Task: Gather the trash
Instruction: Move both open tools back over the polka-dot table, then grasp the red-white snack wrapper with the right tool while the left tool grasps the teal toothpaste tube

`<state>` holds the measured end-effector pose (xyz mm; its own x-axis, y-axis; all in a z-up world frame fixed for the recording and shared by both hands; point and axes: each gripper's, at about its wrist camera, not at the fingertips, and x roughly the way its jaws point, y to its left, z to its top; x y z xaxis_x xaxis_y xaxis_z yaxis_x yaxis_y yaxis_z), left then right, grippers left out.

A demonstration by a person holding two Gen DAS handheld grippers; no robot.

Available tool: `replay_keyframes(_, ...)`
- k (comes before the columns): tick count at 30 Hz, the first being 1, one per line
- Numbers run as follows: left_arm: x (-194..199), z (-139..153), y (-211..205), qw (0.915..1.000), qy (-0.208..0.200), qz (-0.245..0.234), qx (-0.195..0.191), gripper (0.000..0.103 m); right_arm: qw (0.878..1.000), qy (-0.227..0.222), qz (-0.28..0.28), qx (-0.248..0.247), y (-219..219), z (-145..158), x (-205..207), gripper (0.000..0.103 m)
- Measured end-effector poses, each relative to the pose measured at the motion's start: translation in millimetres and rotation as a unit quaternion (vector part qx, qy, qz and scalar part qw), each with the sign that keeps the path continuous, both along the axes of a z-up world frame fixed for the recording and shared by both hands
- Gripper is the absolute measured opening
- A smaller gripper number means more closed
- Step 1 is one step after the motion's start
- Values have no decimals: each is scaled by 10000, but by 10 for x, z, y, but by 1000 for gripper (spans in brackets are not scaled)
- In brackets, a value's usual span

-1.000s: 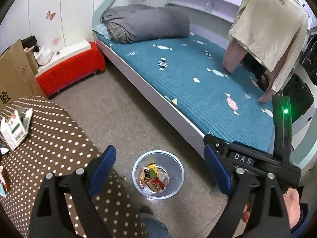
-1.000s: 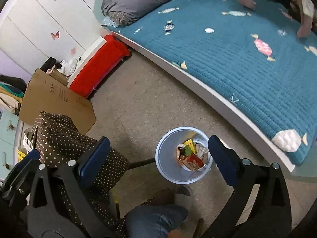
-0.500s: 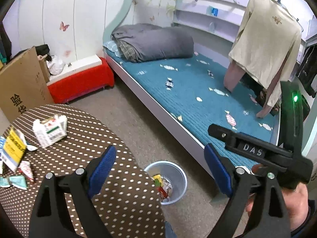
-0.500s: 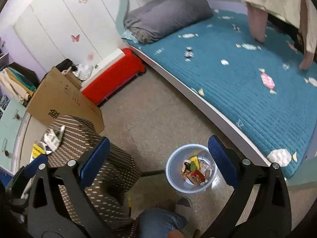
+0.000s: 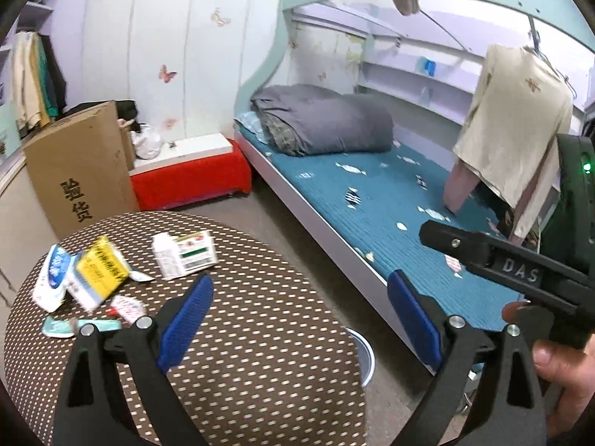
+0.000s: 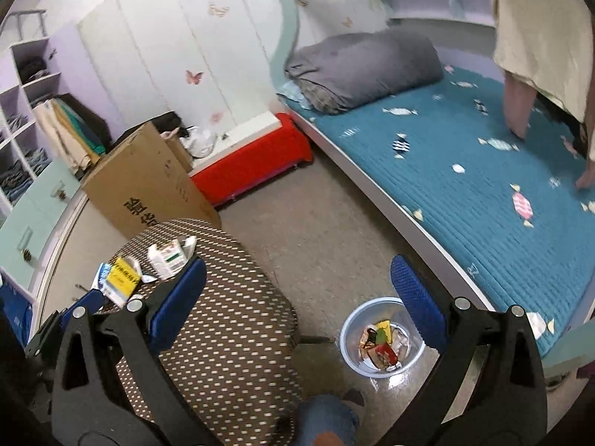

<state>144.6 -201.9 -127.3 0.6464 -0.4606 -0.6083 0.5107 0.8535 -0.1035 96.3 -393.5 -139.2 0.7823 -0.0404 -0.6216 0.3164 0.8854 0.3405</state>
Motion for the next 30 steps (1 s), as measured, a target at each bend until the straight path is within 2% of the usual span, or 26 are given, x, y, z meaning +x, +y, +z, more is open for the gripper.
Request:
replay_keyframes(7,41,-24,589,9990,10,431,-111,93,9985,23,516,-172,523,40,201,97)
replay_keyframes(13,93,-171,1166,9963,93,837,-165,93,9933,134,1095,-348,1042,-47,466,97)
replay_keyframes(21,213,-472,1843,9918,295,1239,-79,93,9799,441,1866,-558,1724,-381,914,97)
replay_keyframes(30,434,-745,2325,9888,386,1427,190,93,9583,772,2609,-874,2365,-798,1438,97)
